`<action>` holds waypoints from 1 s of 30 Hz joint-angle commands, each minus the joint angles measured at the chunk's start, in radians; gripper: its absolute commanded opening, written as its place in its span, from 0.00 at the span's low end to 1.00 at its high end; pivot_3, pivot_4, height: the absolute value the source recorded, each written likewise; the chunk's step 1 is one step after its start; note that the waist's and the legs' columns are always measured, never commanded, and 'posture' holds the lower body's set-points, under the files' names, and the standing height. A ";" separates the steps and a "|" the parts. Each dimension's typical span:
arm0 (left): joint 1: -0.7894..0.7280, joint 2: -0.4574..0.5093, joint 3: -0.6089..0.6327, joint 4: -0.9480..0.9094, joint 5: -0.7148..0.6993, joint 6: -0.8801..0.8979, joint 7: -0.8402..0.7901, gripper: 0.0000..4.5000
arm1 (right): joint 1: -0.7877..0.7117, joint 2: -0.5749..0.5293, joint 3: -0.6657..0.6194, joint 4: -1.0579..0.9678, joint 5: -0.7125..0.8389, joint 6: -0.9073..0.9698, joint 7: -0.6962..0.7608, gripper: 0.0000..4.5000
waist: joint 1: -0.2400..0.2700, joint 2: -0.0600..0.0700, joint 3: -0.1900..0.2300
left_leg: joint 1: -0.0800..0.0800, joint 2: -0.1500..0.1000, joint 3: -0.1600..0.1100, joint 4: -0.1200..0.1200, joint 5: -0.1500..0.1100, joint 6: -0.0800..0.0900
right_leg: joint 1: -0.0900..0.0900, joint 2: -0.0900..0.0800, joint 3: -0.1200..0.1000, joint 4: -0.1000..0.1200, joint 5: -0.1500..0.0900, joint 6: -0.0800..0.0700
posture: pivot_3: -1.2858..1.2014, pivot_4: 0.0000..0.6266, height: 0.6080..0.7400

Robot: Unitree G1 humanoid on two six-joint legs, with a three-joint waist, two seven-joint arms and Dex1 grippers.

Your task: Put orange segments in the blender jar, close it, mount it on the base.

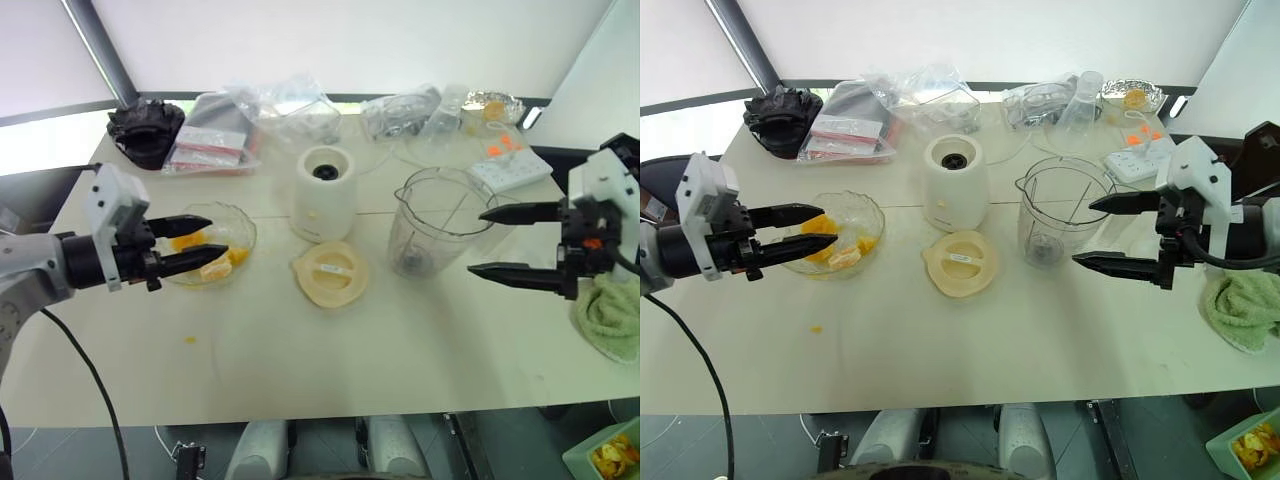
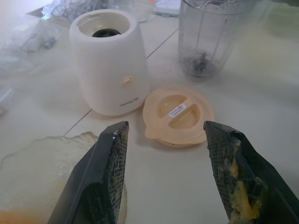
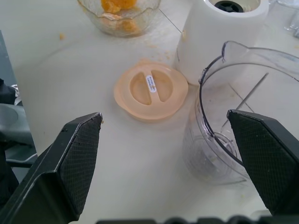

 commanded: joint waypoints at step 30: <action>-0.642 0.033 -0.674 0.942 0.743 -0.536 -0.447 0.58 | -0.205 0.024 0.160 0.053 -0.016 -0.018 0.053 0.99 | -0.001 -0.001 0.001 | -0.003 -0.003 0.005 0.001 0.000 0.000 | -0.003 0.002 0.000 0.002 0.002 0.003 | 0.52 0.24 1.00</action>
